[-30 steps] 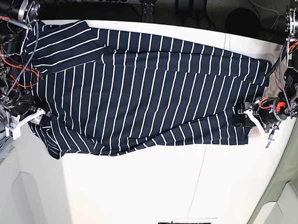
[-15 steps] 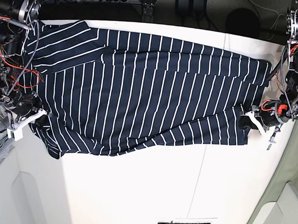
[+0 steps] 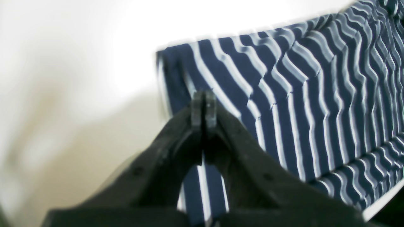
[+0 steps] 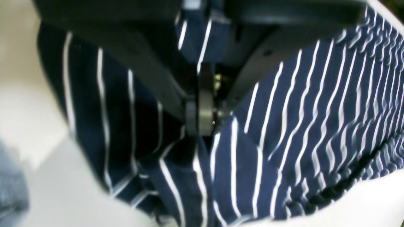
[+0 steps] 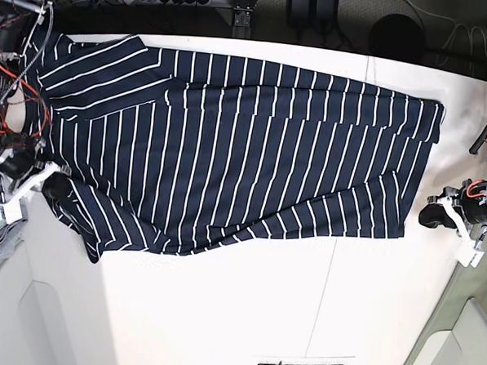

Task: Layout the t-shirt on the table in an organized manner, then fold the t-shirt properly
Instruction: 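Fold the grasped side edge over the shirt with both grippers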

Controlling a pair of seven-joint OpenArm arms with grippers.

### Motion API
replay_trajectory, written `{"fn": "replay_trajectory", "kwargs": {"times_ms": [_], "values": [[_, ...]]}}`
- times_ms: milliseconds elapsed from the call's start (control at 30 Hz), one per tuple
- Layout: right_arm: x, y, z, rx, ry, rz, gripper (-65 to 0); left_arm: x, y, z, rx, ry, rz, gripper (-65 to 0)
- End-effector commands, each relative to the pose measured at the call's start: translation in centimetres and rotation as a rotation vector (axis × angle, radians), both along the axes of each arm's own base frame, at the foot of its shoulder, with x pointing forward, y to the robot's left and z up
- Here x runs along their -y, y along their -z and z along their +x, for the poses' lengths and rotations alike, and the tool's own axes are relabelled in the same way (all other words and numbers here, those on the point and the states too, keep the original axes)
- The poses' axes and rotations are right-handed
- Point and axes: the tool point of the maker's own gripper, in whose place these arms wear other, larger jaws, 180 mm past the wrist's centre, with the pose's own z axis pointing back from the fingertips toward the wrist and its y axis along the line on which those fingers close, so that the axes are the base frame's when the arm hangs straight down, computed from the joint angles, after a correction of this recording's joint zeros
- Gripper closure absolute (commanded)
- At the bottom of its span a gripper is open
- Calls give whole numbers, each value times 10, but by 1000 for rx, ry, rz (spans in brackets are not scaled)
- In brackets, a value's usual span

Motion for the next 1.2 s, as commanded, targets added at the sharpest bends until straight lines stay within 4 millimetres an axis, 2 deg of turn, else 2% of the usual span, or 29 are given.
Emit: {"fn": "replay_trajectory", "kwargs": {"times_ms": [0,200,367,467,533,667,700,767,800,833,900,967,1067,1167], "values": [[7,-21,4,70,-7,-8,0,-7,-21,12,61,0,2,0],[11,-26,-61,56,-31,-86,0,-11,-5,-6,7,1,11,0],[41,-40,-105,59,37,-152,0,-10,3,-15,-15,0,9,0],[61,-44,-124,53,97,-163,0,-10,3,-15,-15,0,9,0],[67,-43,-133,38,116,-159,0,-10,3,-15,-16,0,9,0],[66,-36,-142,2,111,-155,0,-10,3,-15,-14,0,6,0],[66,-35,-143,-8,109,-156,-87,-10,3,-15,-14,-1,4,0],[66,-33,-145,-17,109,-160,-283,-9,1,-14,-7,-4,-8,-111],[66,-32,-146,-19,110,-162,-352,-8,0,-13,-2,-7,-19,-160],[66,-32,-146,-18,110,-162,-387,-7,-1,-12,3,-10,-30,-202],[66,-35,-143,-3,114,-160,-390,-5,-3,-10,13,-15,-44,-262],[68,-39,-139,28,125,-163,-390,-4,-6,-7,39,-21,-53,-294],[74,-42,-132,50,145,-193,-390,-2,-11,1,85,-29,-60,-303],[81,-45,-124,58,174,-209,-390,8,-8,9,106,-10,-37,-303]]}}
